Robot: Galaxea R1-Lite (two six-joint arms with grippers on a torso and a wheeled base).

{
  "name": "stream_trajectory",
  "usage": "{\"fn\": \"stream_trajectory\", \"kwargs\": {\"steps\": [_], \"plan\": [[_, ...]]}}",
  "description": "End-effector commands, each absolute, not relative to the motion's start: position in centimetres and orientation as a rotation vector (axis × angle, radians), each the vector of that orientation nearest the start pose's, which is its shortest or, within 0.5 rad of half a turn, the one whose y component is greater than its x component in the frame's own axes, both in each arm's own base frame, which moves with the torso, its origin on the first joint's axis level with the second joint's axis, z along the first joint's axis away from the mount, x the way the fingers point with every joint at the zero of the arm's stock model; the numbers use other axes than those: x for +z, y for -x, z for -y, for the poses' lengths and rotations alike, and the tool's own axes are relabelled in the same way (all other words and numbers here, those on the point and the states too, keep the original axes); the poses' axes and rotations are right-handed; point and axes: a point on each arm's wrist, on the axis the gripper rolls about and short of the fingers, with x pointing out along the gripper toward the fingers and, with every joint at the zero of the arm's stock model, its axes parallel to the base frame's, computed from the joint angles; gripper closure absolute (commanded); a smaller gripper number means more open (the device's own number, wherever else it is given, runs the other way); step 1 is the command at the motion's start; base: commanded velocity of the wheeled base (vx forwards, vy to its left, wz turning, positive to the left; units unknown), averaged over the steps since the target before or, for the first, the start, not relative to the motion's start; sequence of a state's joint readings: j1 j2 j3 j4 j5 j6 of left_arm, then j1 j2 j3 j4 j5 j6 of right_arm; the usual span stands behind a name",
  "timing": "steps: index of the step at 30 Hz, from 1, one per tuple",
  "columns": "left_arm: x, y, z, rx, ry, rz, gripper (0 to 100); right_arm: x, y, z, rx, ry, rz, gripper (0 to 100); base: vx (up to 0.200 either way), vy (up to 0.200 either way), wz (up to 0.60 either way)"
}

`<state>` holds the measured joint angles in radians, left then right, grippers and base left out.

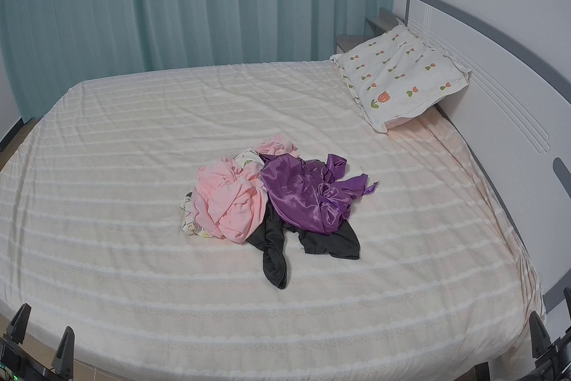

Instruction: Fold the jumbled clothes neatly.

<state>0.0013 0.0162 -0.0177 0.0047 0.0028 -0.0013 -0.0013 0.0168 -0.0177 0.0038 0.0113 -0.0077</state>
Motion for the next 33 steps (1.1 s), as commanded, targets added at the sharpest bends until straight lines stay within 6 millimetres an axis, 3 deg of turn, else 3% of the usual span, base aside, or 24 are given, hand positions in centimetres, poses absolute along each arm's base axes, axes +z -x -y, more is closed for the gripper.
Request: {"fn": "stream_trajectory", "kwargs": {"steps": [1,7,8,10,11,12,13,16,17,18,19,20,21,25,26,27,33], "plan": [[7.5,2.3,0.0,0.005,0.002,-0.003,0,7.6,2.3,0.0,0.012,0.008,-0.001,0,0.000,0.000,0.00],[7.5,2.3,0.0,0.005,0.002,-0.003,0,7.8,2.3,0.0,0.014,0.011,0.002,0,0.000,0.000,0.00],[7.6,2.3,0.0,0.005,0.002,-0.002,0,8.8,2.4,0.0,0.028,-0.001,0.028,0,0.000,0.000,0.00],[7.5,2.3,0.0,0.005,0.002,-0.003,0,15.1,3.2,-0.1,0.050,-0.108,0.132,0,0.000,0.000,0.00],[7.5,2.3,0.0,0.005,0.002,-0.003,0,15.1,3.2,-0.1,0.050,-0.108,0.132,0,0.000,0.000,0.00],[7.5,2.3,0.0,0.005,0.002,-0.003,0,17.4,2.1,-0.1,0.068,-0.169,0.059,0,0.000,0.000,0.00],[7.5,2.3,0.0,0.005,0.002,-0.003,0,17.9,1.2,-0.1,0.087,-0.164,0.007,0,0.000,0.000,0.00],[7.5,2.3,0.0,0.005,0.002,-0.003,0,17.7,-2.4,-0.4,0.167,-0.174,-0.205,0,0.000,0.000,0.00],[7.5,2.3,0.0,0.005,0.002,-0.003,0,17.7,-2.8,-0.5,0.172,-0.175,-0.225,0,0.000,0.000,0.00],[7.5,2.3,0.0,0.005,0.002,-0.003,0,17.6,-4.9,-0.7,0.198,-0.181,-0.310,0,0.000,0.000,0.00],[7.5,2.3,0.0,0.005,0.002,-0.003,0,17.6,-4.9,-0.7,0.198,-0.181,-0.310,0,0.000,0.000,0.00],[7.5,2.3,0.0,0.005,0.002,-0.003,0,17.5,-7.5,-1.0,0.234,-0.187,-0.375,0,0.000,0.000,0.00],[7.5,2.3,0.0,0.005,0.002,-0.003,0,17.6,-7.7,-1.0,0.239,-0.188,-0.377,0,0.000,0.000,0.00],[7.6,2.3,0.0,0.005,0.002,-0.002,0,16.0,-14.5,-2.4,0.283,-0.264,-0.521,0,0.000,0.000,0.00],[7.5,2.3,0.0,0.005,0.002,-0.003,0,15.9,-14.7,-2.4,0.284,-0.267,-0.523,0,0.000,0.000,0.00],[7.5,2.3,0.0,0.005,0.002,-0.003,0,15.2,-16.9,-2.9,0.283,-0.294,-0.549,0,0.000,0.000,0.00],[7.6,2.3,0.0,0.005,0.002,-0.002,0,12.4,-23.1,-3.9,0.249,-0.369,-0.662,0,0.000,0.000,0.00]]}}
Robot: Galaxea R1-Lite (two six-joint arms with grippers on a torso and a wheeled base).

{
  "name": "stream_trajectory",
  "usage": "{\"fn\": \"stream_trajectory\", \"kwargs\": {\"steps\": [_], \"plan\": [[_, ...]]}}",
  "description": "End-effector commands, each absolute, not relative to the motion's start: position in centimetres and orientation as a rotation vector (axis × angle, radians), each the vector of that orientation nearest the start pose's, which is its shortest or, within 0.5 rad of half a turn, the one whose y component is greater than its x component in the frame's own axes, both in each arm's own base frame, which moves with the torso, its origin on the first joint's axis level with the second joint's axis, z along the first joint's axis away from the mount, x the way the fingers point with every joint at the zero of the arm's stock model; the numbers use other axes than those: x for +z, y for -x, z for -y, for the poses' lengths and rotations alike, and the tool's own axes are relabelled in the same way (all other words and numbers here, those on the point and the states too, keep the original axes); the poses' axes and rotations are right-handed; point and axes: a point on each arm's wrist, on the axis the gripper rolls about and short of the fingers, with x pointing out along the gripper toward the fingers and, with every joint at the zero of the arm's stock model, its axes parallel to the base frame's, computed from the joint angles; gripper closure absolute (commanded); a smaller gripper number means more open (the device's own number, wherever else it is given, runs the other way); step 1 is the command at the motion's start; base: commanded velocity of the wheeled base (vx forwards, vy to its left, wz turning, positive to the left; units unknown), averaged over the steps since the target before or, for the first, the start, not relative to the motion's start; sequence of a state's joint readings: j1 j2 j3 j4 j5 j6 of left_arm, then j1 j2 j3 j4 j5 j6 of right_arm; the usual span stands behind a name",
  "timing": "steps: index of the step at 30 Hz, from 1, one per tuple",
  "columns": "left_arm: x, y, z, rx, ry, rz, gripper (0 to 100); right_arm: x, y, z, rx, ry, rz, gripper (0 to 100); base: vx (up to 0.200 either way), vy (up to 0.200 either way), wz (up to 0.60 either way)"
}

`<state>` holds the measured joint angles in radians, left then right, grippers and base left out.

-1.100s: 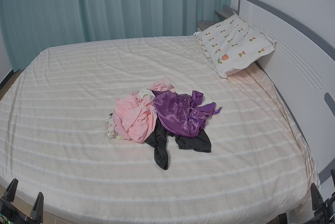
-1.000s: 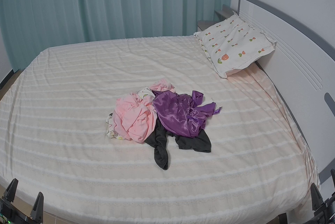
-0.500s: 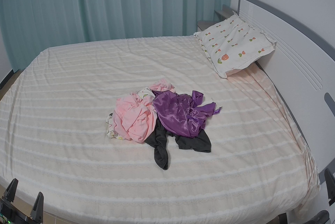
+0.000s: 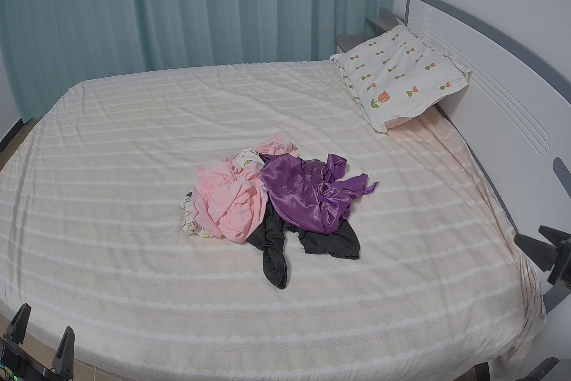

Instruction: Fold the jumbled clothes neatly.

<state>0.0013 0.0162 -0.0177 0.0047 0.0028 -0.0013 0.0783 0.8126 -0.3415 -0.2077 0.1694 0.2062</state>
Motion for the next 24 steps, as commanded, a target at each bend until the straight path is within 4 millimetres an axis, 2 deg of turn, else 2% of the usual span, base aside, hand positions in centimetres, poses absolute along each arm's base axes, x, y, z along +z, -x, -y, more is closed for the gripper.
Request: {"fn": "stream_trajectory", "kwargs": {"steps": [1,7,8,10,13,19,24], "plan": [[7.5,2.3,0.0,0.005,0.002,-0.003,0,12.0,-23.7,-4.2,0.250,-0.382,-0.678,0,0.000,0.000,0.00],[7.5,2.3,0.0,0.005,0.002,-0.003,0,9.6,-27.7,-6.2,0.258,-0.418,-0.752,0,0.000,0.000,0.00],[7.5,2.3,0.0,0.005,0.002,-0.003,0,9.5,-27.9,-6.3,0.259,-0.420,-0.756,0,0.000,0.000,0.00],[7.5,2.3,0.0,0.005,0.002,-0.003,0,8.3,-29.7,-7.6,0.261,-0.441,-0.787,0,0.000,0.000,0.00],[7.5,2.3,0.0,0.005,0.002,-0.003,0,7.2,-31.1,-8.8,0.259,-0.464,-0.814,0,0.000,0.000,0.00],[7.5,2.3,0.0,0.005,0.002,-0.003,0,2.2,-35.5,-12.5,0.214,-0.509,-0.891,0,0.000,0.000,0.00],[7.5,2.3,0.0,0.005,0.002,-0.003,0,1.1,-37.7,-15.2,0.184,-0.579,-0.864,0,0.000,0.000,0.00]]}}
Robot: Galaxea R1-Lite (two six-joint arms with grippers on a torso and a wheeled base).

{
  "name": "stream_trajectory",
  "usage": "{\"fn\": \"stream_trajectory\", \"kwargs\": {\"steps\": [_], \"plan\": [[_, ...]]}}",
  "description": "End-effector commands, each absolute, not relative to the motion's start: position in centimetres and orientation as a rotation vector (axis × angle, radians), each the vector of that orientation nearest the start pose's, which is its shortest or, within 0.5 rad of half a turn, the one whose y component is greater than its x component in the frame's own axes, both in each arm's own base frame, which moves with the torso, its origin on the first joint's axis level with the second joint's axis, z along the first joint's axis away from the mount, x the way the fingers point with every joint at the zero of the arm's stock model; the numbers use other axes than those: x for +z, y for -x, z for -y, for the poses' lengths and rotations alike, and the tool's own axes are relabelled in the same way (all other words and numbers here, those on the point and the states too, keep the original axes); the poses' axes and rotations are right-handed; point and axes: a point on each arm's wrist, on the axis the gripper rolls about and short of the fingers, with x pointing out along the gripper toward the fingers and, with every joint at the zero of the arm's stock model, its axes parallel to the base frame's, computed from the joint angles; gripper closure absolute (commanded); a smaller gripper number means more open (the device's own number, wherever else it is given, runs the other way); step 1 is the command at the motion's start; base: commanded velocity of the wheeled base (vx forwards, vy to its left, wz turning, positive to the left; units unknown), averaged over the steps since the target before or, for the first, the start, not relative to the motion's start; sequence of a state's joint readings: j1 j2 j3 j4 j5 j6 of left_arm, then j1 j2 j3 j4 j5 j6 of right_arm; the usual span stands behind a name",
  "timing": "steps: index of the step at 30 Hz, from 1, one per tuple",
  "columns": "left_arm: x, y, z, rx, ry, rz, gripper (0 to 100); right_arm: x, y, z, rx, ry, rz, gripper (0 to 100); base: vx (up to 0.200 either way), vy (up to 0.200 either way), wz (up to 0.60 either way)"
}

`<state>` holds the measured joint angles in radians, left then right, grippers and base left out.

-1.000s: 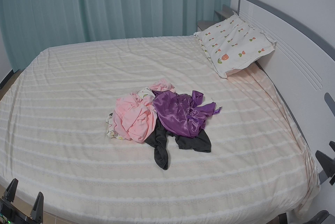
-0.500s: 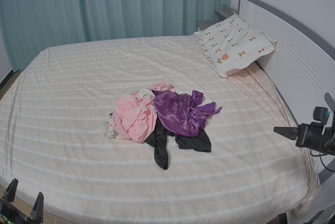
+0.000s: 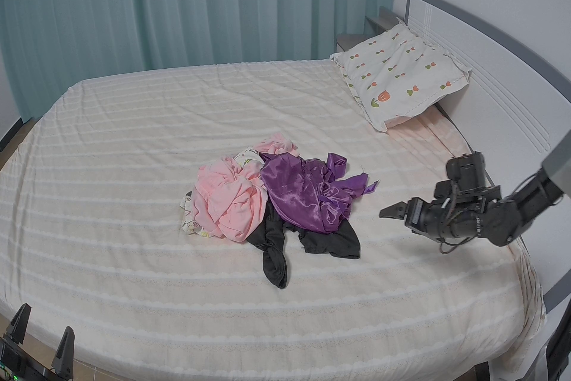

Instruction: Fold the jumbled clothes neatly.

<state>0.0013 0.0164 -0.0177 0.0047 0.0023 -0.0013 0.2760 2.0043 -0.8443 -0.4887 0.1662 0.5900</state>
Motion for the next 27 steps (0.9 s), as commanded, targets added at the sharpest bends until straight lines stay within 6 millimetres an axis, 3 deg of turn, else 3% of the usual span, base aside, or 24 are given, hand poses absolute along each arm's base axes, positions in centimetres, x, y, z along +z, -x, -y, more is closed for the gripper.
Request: {"fn": "stream_trajectory", "kwargs": {"steps": [1,18,27], "plan": [[7.5,2.3,0.0,0.005,0.002,-0.003,0,1.0,-38.0,-15.5,0.188,-0.579,-0.862,0,0.000,0.000,0.00],[7.5,2.3,0.0,0.005,0.002,-0.003,0,-3.6,-42.0,-17.5,0.195,-0.436,-0.816,0,0.000,0.000,0.00],[7.5,2.3,0.0,0.005,0.002,-0.003,0,-4.0,-42.2,-18.5,0.240,-0.407,-0.813,0,0.000,0.000,0.00]]}}
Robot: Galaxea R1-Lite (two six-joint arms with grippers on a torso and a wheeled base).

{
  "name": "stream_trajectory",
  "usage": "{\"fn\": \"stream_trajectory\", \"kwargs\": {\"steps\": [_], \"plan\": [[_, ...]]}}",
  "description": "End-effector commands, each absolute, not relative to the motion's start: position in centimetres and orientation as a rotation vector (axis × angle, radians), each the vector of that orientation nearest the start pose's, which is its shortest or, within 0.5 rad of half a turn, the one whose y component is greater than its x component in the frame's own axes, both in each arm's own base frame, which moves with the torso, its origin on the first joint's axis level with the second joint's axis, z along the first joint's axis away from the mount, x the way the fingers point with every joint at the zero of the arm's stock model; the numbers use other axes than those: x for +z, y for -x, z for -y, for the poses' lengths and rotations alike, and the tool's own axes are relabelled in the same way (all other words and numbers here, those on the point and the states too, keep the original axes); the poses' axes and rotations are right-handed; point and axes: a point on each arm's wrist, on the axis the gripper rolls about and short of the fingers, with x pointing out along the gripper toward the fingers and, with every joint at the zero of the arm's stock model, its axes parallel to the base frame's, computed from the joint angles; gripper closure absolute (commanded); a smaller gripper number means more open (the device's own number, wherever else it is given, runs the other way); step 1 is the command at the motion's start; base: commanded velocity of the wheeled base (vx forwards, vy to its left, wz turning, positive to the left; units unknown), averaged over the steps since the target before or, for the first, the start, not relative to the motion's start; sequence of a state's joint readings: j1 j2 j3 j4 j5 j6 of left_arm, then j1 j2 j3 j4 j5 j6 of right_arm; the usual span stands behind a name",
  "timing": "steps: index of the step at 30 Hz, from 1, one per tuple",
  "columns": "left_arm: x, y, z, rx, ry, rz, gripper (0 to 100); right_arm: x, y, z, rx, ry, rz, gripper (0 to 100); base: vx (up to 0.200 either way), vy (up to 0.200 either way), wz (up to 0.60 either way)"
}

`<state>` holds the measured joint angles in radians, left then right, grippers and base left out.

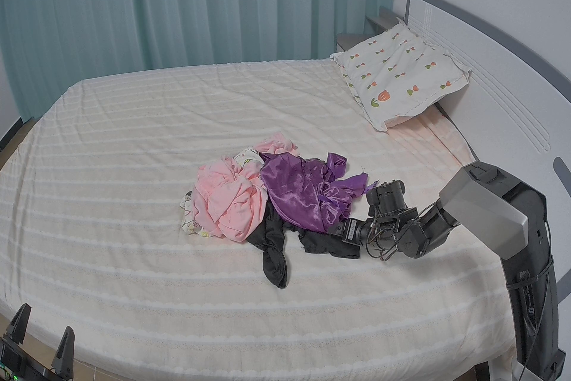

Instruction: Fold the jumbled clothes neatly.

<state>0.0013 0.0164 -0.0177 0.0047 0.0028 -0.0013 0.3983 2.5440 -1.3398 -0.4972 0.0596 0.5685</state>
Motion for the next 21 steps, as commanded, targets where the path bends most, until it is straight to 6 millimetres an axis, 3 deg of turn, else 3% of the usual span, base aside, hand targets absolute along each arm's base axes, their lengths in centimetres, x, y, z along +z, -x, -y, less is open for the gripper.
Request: {"fn": "stream_trajectory", "kwargs": {"steps": [1,2,8,12,21], "plan": [[7.5,2.3,0.0,0.005,0.002,-0.003,0,-4.0,-42.1,-18.6,0.246,-0.401,-0.813,0,0.000,0.000,0.00],[7.5,2.3,0.0,0.005,0.002,-0.003,0,-4.0,-42.0,-18.8,0.253,-0.394,-0.815,100,0.000,0.000,0.00],[7.5,2.3,0.0,0.005,0.002,-0.003,0,-3.5,-41.0,-19.0,0.303,-0.369,-0.840,100,0.000,0.000,0.00],[7.5,2.3,0.0,0.005,0.002,-0.003,0,-2.8,-39.7,-17.9,0.301,-0.385,-0.867,100,0.000,0.000,0.00],[7.5,2.3,0.0,0.005,0.002,-0.003,0,0.3,-34.5,-14.5,0.325,-0.559,-0.926,100,0.000,0.000,0.00]]}}
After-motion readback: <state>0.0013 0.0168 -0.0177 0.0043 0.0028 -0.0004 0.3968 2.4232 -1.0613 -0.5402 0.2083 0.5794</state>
